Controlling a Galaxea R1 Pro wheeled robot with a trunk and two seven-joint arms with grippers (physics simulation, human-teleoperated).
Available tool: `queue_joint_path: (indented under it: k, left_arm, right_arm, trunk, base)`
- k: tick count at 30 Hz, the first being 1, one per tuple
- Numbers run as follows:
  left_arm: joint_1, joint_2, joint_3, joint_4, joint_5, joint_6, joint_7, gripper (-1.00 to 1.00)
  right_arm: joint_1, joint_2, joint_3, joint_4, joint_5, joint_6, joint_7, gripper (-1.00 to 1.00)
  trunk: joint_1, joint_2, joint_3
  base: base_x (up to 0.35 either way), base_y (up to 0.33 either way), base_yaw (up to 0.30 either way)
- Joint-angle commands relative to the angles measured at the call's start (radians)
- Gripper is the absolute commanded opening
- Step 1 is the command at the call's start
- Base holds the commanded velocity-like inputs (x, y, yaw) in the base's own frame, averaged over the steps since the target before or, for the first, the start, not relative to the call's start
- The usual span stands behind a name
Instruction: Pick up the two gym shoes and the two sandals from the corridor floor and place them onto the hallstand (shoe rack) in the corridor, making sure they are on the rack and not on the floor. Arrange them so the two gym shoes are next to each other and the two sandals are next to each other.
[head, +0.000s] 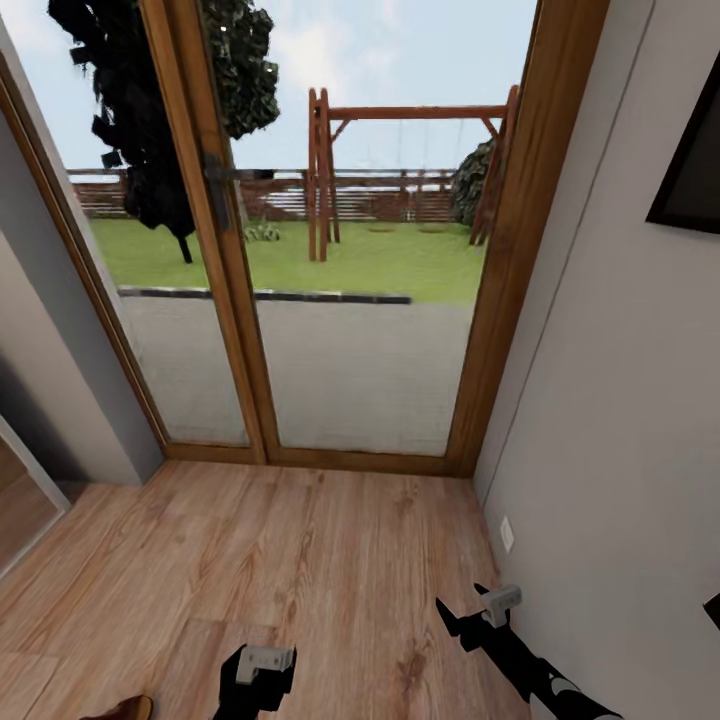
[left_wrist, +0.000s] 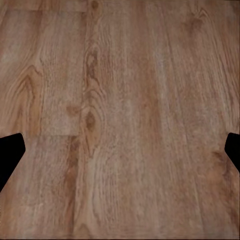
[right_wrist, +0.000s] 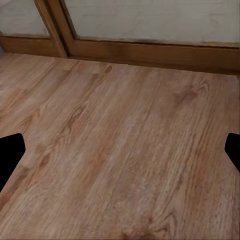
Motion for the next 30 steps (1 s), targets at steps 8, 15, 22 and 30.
queue_joint_path:
  k: [8,15,22,30]
  left_arm:
    - [0.027,0.002,-0.002,0.008,-0.003,0.000,-0.001,1.00]
    - [0.051,0.002,-0.003,0.010,-0.003,0.000,0.000,1.00]
    - [0.062,0.002,-0.003,0.011,-0.002,0.000,0.001,1.00]
    - [0.076,0.002,-0.003,0.011,-0.002,0.000,0.000,1.00]
  right_arm:
    - [0.029,0.000,0.000,0.022,0.001,0.001,0.000,1.00]
    - [0.051,-0.001,0.000,0.024,0.002,0.003,0.000,1.00]
    - [0.078,-0.001,0.000,0.025,0.001,0.018,0.000,1.00]
    - [0.088,-0.001,0.000,0.025,0.001,0.089,0.000,1.00]
  trunk:
    - [0.000,0.000,0.000]
    - [0.000,0.000,0.000]
    - [0.000,0.000,0.000]
    - [0.000,0.000,0.000]
  base:
    - [0.006,0.000,0.000]
    - [0.000,0.000,0.000]
    - [0.000,0.000,0.000]
    - [0.000,0.000,0.000]
